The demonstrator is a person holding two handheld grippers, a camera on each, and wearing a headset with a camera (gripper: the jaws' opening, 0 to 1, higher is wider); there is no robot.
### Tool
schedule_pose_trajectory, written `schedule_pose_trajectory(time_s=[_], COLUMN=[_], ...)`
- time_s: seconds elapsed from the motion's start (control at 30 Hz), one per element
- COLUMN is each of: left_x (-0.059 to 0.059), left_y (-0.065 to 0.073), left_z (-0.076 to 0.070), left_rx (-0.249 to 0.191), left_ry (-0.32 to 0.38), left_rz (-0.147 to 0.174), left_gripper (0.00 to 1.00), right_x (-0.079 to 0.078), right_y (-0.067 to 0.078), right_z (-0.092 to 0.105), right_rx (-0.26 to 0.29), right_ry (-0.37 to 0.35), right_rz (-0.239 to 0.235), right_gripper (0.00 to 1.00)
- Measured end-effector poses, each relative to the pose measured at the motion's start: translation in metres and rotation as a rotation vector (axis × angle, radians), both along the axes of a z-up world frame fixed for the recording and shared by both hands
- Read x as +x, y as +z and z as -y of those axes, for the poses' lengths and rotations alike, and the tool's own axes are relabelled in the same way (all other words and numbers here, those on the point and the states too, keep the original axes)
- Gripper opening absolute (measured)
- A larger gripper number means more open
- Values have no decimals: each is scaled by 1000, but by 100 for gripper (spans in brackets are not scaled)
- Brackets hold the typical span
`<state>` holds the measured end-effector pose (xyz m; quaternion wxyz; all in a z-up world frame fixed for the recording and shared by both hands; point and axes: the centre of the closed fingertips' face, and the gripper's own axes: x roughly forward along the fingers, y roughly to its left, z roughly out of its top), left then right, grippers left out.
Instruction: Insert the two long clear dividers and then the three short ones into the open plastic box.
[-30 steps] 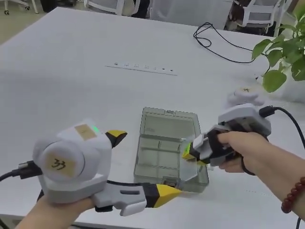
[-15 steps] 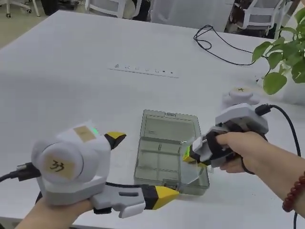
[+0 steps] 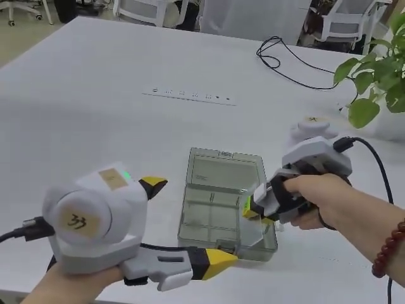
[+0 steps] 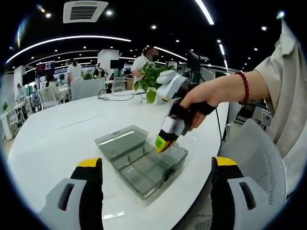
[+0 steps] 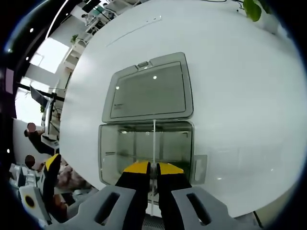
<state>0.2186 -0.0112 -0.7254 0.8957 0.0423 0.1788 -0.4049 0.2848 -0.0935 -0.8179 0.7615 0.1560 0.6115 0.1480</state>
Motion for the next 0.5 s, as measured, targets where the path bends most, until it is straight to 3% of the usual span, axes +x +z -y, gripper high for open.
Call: schedule_pose_trajectory(time_s=[0.5], left_x=[-1], left_y=[2], left_z=[0], left_rx=[2], left_ry=[1], left_rz=[6], left_gripper=[96], right_x=[1], right_y=[-5], right_z=[-7], right_rx=[-241], right_ry=[233], right_rz=[97], right_gripper=[7])
